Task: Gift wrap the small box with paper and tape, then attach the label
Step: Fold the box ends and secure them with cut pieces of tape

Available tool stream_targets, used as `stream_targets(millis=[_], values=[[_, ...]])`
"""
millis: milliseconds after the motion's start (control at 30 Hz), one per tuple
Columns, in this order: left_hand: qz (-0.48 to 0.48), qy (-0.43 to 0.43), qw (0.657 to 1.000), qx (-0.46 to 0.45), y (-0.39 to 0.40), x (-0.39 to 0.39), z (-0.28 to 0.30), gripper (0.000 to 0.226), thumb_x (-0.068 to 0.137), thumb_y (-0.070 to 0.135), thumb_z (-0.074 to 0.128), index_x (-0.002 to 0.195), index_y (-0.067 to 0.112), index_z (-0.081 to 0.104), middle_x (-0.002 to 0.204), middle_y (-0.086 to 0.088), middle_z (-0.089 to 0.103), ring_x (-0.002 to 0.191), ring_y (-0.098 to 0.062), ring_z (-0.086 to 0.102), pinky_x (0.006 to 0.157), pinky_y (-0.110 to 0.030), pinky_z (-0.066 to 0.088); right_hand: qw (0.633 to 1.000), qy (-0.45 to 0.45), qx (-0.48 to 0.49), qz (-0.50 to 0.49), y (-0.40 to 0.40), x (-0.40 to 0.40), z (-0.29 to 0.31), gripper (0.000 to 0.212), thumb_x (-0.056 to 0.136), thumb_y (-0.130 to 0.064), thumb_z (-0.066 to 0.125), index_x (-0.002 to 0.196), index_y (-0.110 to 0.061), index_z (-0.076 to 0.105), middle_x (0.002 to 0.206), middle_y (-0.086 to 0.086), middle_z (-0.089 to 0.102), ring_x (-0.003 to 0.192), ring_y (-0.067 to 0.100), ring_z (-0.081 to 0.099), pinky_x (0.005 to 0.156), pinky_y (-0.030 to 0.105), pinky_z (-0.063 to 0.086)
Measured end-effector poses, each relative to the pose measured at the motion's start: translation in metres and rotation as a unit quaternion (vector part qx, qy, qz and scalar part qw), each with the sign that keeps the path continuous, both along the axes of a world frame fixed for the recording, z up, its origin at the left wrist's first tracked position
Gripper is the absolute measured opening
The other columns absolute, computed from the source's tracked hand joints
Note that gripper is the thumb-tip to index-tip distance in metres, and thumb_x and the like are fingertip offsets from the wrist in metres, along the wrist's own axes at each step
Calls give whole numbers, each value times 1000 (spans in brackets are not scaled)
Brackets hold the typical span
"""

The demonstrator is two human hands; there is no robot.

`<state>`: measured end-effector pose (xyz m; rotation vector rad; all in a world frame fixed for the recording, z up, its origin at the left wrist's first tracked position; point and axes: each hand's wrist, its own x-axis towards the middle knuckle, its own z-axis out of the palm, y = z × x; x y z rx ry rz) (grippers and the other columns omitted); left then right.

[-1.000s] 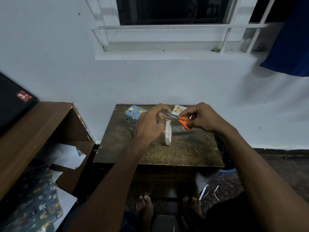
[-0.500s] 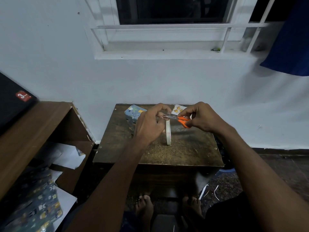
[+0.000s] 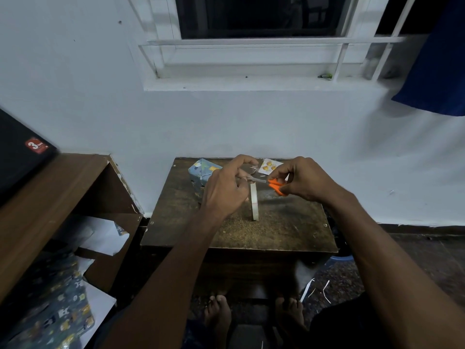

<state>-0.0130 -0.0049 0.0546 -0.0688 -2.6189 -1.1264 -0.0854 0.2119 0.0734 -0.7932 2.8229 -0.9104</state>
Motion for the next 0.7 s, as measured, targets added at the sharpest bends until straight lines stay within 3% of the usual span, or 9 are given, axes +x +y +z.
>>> stream_targets(millis=[133, 267, 467, 600, 700], values=[[-3, 12, 1000, -5, -1, -1, -3, 61, 91, 5, 64, 132, 47, 50, 94, 13, 73, 60, -15, 71, 67, -47, 62, 1000, 17, -11, 7, 2, 1, 0, 35, 77, -7, 87, 104, -28, 84, 90, -11, 77, 71, -15, 62, 67, 23, 44], [5, 23, 1000, -17, 1, -1, -4, 63, 91, 21, 76, 143, 39, 44, 95, 15, 72, 63, -6, 65, 73, -37, 59, 999, 38, -5, 1, 1, 1, -2, 32, 80, -10, 86, 104, -31, 83, 95, -10, 79, 68, -5, 65, 65, 21, 45], [2, 20, 1000, -20, 0, 0, -5, 79, 87, 22, 84, 149, 36, 36, 90, 20, 74, 62, 0, 63, 72, -29, 52, 1000, 12, -6, -15, 1, 1, 1, 41, 73, -10, 89, 106, -33, 81, 96, -15, 76, 70, 2, 68, 66, 18, 46], [-3, 31, 999, -12, 0, 0, -4, 76, 89, 22, 80, 150, 36, 36, 88, 21, 73, 64, -2, 63, 73, -32, 54, 993, 20, 110, -47, -2, -2, -15, 24, 78, -16, 83, 100, -25, 83, 93, -5, 77, 84, 12, 68, 63, 18, 42], [-15, 41, 999, -4, 2, -1, -5, 76, 89, 20, 79, 150, 34, 36, 88, 21, 72, 63, -4, 62, 70, -32, 53, 978, 34, 189, -81, -11, -3, -34, 15, 84, -25, 79, 98, -22, 83, 96, 2, 77, 91, 19, 68, 71, 25, 50]])
